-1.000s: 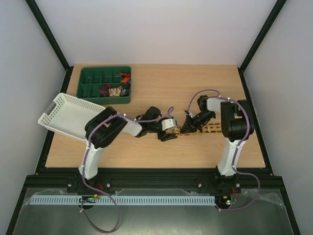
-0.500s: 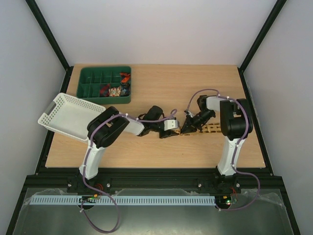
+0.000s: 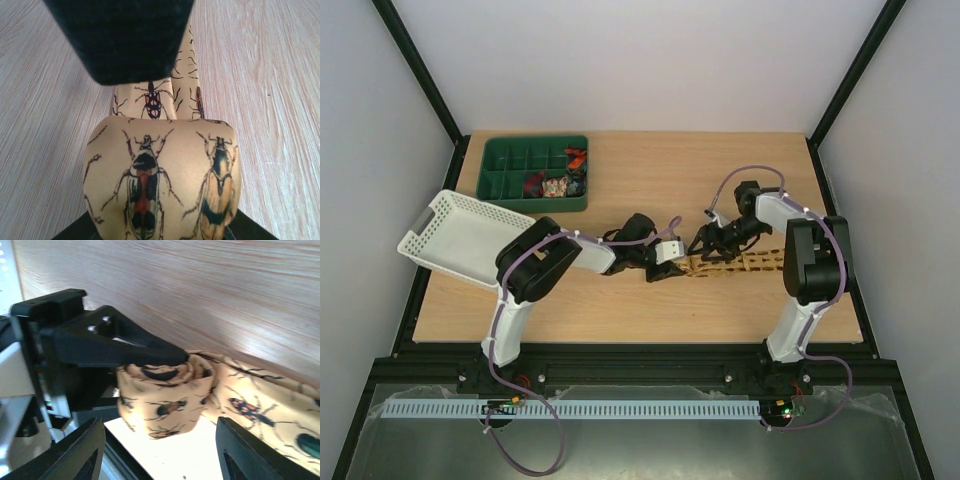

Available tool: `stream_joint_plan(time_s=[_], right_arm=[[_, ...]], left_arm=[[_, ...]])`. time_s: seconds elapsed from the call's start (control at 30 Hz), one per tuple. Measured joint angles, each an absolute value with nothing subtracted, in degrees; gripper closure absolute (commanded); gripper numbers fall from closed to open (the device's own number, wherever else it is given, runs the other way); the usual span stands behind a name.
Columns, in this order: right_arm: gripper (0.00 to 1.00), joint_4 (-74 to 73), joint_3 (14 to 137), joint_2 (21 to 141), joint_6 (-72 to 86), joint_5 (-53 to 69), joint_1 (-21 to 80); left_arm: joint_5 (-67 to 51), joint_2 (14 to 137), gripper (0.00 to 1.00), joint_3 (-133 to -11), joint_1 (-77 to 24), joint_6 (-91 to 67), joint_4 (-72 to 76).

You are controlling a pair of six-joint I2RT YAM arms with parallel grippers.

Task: Roll the ties
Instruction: Roll the tie at the center of the board.

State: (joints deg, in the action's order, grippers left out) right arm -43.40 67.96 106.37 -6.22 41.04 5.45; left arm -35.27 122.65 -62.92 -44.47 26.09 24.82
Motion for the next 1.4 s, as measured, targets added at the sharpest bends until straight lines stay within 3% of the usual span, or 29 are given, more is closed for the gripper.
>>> stream_joint_plan(time_s=[0.13, 0.37, 0.47, 0.6, 1.07, 1.13, 1.4], right_arm=[[0.48, -42.9, 68.0, 105.9, -4.7, 43.0, 7.2], [0.98, -40.6, 67.7, 108.4, -3.5, 40.9, 9.7], [0.99, -40.8, 67.9, 108.5, -3.1, 41.2, 9.4], [0.99, -40.8, 67.9, 108.6, -3.8, 40.2, 9.3], [0.99, -33.7, 61.6, 105.8, -6.8, 27.8, 8.3], [0.99, -33.2, 61.4, 105.7, -6.9, 27.4, 8.3], [0.99, -31.6, 61.1, 105.9, -6.2, 28.3, 9.8]], left_arm=[[-35.1, 122.7, 0.79, -63.7, -44.5, 24.3, 23.2], [-34.9, 122.6, 0.77, -63.9, -44.5, 23.6, 22.7], [-34.5, 122.6, 0.69, -63.9, -44.6, 23.6, 22.7], [-34.4, 122.5, 0.46, -63.9, -44.6, 23.7, 22.6], [-36.1, 121.6, 0.14, -61.7, -45.1, 17.8, 26.0], [-35.8, 121.4, 0.02, -60.3, -45.1, 17.0, 28.2], [-32.7, 115.7, 0.01, -56.0, -43.4, 12.6, 27.0]])
